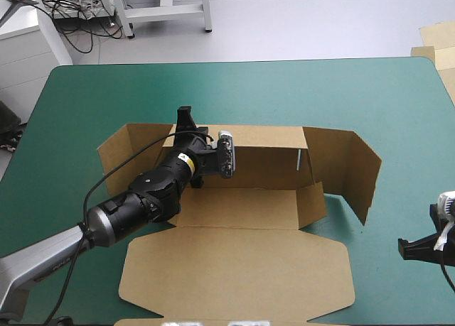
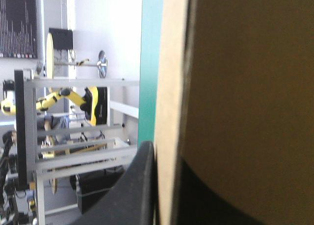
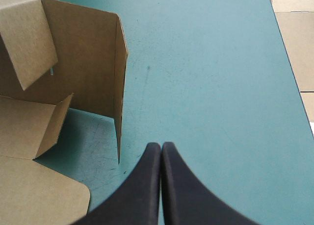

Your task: Fold the box

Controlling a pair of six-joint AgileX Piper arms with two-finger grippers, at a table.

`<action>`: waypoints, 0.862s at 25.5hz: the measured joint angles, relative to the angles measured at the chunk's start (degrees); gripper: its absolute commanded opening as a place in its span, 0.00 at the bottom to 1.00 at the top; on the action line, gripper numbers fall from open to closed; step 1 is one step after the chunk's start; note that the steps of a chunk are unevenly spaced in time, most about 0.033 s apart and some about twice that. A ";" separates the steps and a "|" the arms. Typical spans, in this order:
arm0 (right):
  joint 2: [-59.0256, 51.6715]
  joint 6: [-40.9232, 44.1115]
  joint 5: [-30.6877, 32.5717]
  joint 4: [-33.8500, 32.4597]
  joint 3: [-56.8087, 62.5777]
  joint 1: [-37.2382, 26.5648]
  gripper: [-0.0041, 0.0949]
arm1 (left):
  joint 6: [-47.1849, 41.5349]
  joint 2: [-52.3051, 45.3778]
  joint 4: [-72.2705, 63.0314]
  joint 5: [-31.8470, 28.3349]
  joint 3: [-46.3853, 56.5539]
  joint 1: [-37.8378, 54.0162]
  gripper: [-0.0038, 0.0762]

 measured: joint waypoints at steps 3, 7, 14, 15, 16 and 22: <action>0.00 0.07 -0.15 0.00 0.00 0.00 0.08 | -2.89 0.00 1.31 2.74 0.48 0.06 0.04; 1.34 0.24 -0.19 0.72 -0.85 0.00 0.22 | -4.34 0.00 1.74 3.46 0.48 0.06 0.04; 10.92 0.48 -0.39 1.07 -9.04 0.00 0.68 | -4.97 0.00 2.49 4.54 0.48 -2.27 0.04; 12.88 0.48 -0.57 1.07 -10.54 0.00 0.72 | -5.05 0.00 2.82 4.54 0.48 -2.90 0.04; 14.52 0.48 -0.80 1.09 -12.05 0.00 0.75 | -5.38 0.00 3.31 4.47 0.48 -3.79 0.04; 28.63 0.94 -2.54 1.27 -23.28 -0.02 0.76 | -9.90 0.00 5.41 6.22 1.19 -5.34 0.04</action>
